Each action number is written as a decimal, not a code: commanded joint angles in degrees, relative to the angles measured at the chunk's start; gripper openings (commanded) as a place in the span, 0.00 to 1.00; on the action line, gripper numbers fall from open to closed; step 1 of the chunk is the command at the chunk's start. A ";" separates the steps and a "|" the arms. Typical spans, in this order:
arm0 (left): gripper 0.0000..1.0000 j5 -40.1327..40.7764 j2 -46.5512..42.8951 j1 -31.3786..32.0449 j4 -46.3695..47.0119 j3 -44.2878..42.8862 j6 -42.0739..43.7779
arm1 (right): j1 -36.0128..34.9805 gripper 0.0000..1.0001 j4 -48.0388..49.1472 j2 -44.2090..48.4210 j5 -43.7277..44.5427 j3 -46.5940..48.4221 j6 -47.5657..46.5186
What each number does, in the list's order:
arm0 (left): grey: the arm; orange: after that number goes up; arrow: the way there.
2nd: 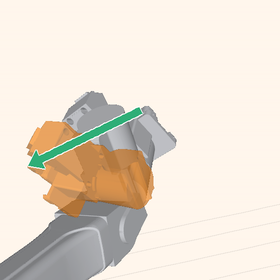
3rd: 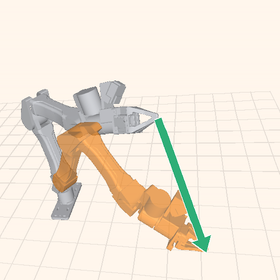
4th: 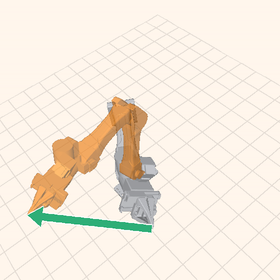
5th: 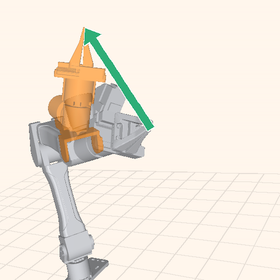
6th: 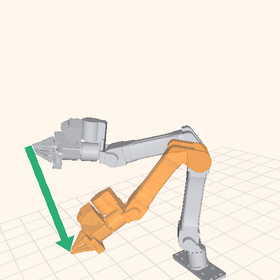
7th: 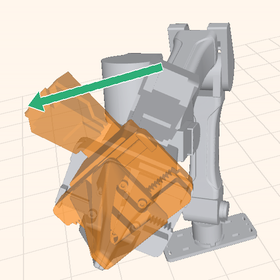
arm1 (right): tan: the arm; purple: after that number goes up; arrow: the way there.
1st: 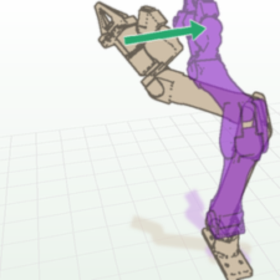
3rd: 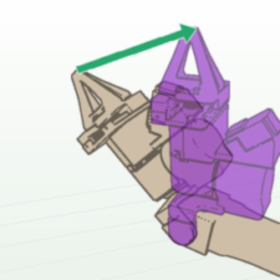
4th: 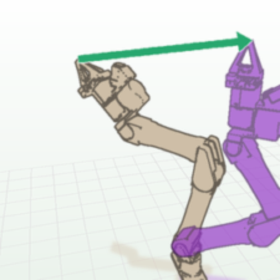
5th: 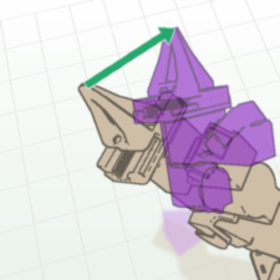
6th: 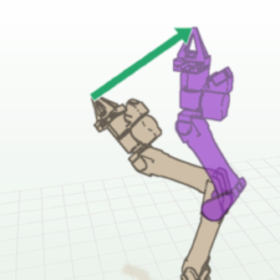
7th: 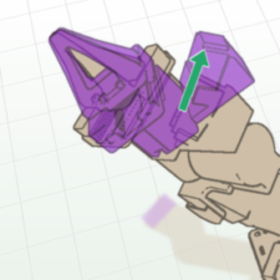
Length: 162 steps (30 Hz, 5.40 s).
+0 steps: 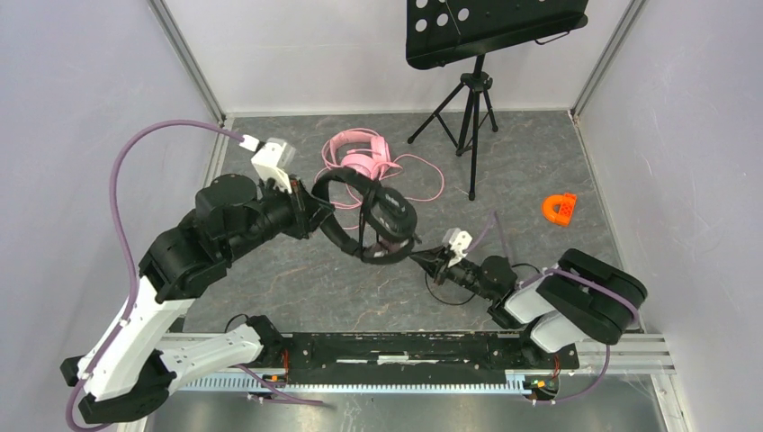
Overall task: Wrap the headphones
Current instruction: Wrap the headphones cable around the headphones.
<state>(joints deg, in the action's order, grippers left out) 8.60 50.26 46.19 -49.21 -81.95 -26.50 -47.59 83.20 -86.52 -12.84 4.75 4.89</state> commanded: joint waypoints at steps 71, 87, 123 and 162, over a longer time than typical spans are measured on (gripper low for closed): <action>0.02 31.75 12.92 9.78 11.42 22.01 44.55 | 4.69 0.08 -37.68 32.81 -31.72 18.62 31.07; 0.02 29.89 11.45 9.85 7.51 16.62 20.95 | -5.25 0.10 -33.63 25.18 -25.03 23.69 29.34; 0.02 28.23 2.87 9.79 22.24 24.80 -21.80 | -13.00 0.11 -54.16 28.52 -5.93 26.85 11.68; 0.02 22.69 0.63 9.71 23.29 22.01 -25.23 | -13.93 0.19 -37.23 24.19 1.03 12.55 -17.69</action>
<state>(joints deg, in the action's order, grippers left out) 30.24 52.62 56.01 -30.04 -56.05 -48.49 -61.14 40.64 -61.45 -11.70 18.48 -9.15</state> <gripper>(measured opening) 0.183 0.181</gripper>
